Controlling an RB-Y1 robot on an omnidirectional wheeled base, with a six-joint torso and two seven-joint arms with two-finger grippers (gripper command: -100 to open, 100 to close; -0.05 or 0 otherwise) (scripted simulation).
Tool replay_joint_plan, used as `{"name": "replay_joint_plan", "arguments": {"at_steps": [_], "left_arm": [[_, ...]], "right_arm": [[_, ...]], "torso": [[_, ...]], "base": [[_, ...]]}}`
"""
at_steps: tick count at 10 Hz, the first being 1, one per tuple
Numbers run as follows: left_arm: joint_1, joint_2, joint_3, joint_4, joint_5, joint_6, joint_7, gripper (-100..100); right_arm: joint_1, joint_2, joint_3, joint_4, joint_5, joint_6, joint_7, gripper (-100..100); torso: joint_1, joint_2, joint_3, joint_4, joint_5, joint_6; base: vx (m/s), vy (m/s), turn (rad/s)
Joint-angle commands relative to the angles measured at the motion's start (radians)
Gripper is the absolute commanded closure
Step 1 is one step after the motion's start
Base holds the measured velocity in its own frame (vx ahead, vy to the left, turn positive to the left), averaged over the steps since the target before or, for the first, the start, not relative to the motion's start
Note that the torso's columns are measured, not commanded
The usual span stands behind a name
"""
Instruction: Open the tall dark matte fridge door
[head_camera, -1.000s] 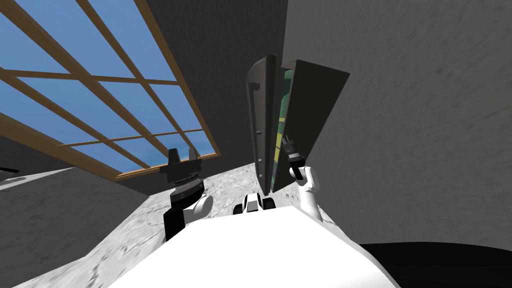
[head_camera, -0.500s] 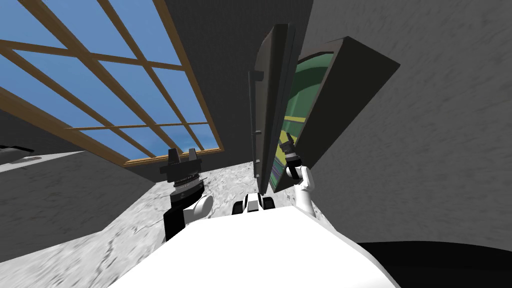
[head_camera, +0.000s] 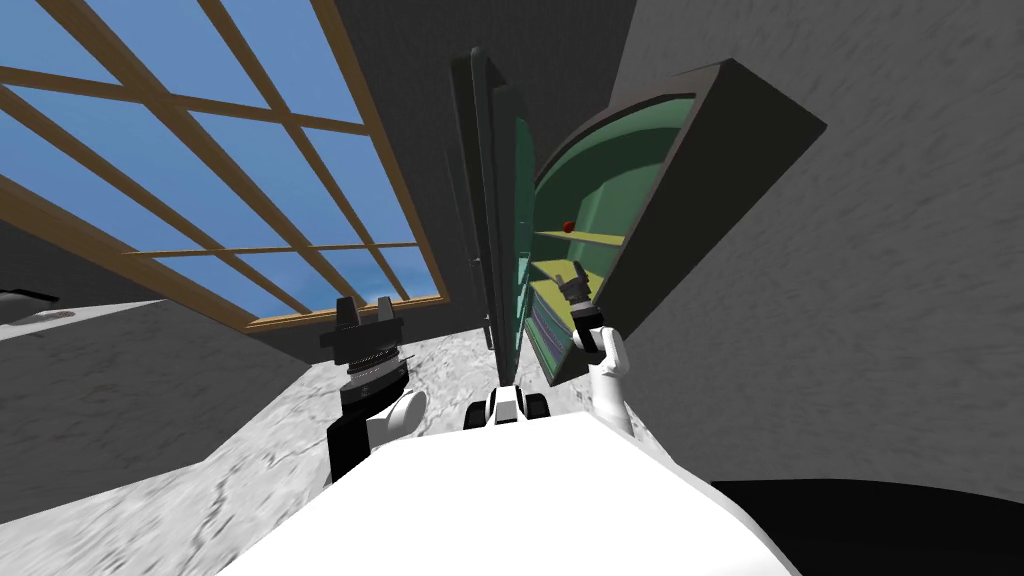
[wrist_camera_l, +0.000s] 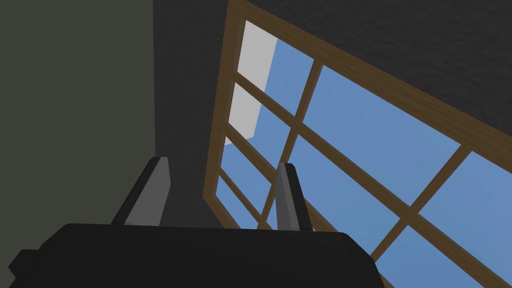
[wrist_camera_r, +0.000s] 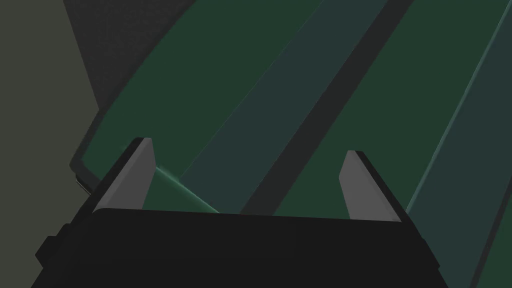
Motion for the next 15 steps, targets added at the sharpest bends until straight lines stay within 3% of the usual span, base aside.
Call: {"name": "replay_joint_plan", "arguments": {"at_steps": [1,2,5,6,7,11,15], "left_arm": [[0.0,0.0,0.0,0.0,0.0,0.0,0.0,0],[0.0,0.0,0.0,0.0,0.0,0.0,0.0,0],[0.0,0.0,0.0,0.0,0.0,0.0,0.0,0],[0.0,0.0,0.0,0.0,0.0,0.0,0.0,0],[0.0,0.0,0.0,0.0,0.0,0.0,0.0,0],[0.0,0.0,0.0,0.0,0.0,0.0,0.0,0],[0.0,0.0,0.0,0.0,0.0,0.0,0.0,0]], "right_arm": [[-0.007,-0.016,0.004,-0.004,0.006,0.017,-0.017,-100],[0.007,0.011,0.0,-0.001,-0.002,-0.006,0.007,100],[0.032,0.06,-0.008,0.006,-0.017,-0.051,0.055,100],[0.028,0.051,-0.004,0.002,-0.012,-0.038,0.043,100],[0.032,0.004,-0.006,0.008,-0.012,-0.042,0.049,-100],[0.045,-0.099,-0.015,0.045,-0.012,-0.043,0.064,-100],[0.066,-0.146,-0.03,0.103,-0.012,-0.046,0.09,-100]], "torso": [[0.0,-0.001,0.0,0.0,0.0,0.0],[-0.002,0.001,0.001,0.0,-0.001,0.0],[-0.003,0.003,0.002,0.001,-0.001,0.0],[-0.002,0.002,0.001,0.0,-0.001,0.0],[0.0,0.0,0.0,0.0,0.0,0.0],[0.002,0.0,0.0,0.0,0.001,0.0],[-0.001,0.002,0.001,0.0,0.0,0.0]], "base": [[0.021,0.018,-0.002],[-0.015,-0.019,0.024],[-0.037,-0.047,0.016],[-0.019,-0.024,0.003],[0.003,0.029,-0.017],[0.047,0.116,-0.042],[0.079,0.198,-0.061]]}}
